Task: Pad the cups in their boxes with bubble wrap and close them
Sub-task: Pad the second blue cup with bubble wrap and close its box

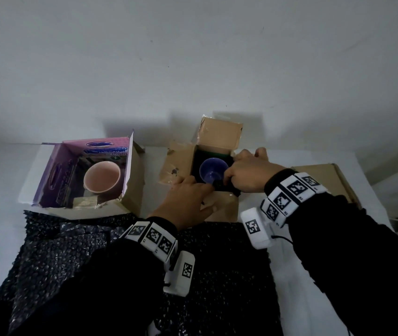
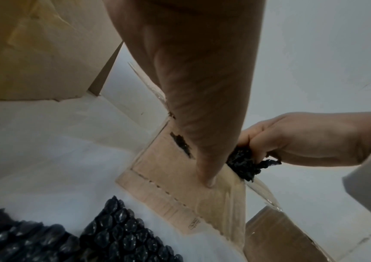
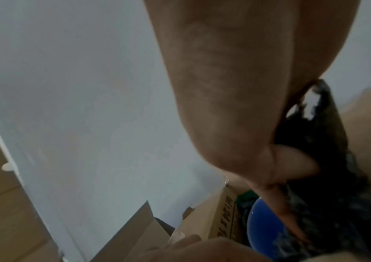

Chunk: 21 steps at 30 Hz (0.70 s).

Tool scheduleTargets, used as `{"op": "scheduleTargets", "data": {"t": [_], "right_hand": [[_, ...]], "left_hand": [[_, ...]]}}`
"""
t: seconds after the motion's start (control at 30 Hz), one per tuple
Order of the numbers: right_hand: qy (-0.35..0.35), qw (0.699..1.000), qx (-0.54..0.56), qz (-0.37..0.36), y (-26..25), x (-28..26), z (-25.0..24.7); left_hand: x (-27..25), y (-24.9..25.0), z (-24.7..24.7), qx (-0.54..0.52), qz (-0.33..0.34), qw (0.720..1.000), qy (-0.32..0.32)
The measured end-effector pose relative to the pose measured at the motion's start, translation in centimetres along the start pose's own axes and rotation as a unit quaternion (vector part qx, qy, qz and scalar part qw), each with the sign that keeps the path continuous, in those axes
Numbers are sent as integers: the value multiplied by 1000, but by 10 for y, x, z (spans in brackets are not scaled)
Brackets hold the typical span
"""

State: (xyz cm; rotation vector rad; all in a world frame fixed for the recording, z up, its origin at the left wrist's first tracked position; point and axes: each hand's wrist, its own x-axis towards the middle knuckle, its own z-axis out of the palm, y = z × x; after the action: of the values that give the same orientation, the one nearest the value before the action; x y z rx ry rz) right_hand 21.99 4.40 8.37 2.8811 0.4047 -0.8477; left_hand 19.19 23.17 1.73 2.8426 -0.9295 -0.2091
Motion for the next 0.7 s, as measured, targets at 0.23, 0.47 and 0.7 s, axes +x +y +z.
{"op": "scheduleTargets", "data": {"t": [0.23, 0.47, 0.7], "right_hand": [[19, 998, -52, 37, -17, 16, 10], [249, 964, 82, -52, 7, 3, 27], [217, 973, 27, -76, 8, -7, 65]], "left_hand": [[-1, 1, -1, -8, 0, 1000, -7], [-3, -2, 5, 4, 7, 1000, 13], [-4, -2, 11, -19, 8, 999, 41]]}}
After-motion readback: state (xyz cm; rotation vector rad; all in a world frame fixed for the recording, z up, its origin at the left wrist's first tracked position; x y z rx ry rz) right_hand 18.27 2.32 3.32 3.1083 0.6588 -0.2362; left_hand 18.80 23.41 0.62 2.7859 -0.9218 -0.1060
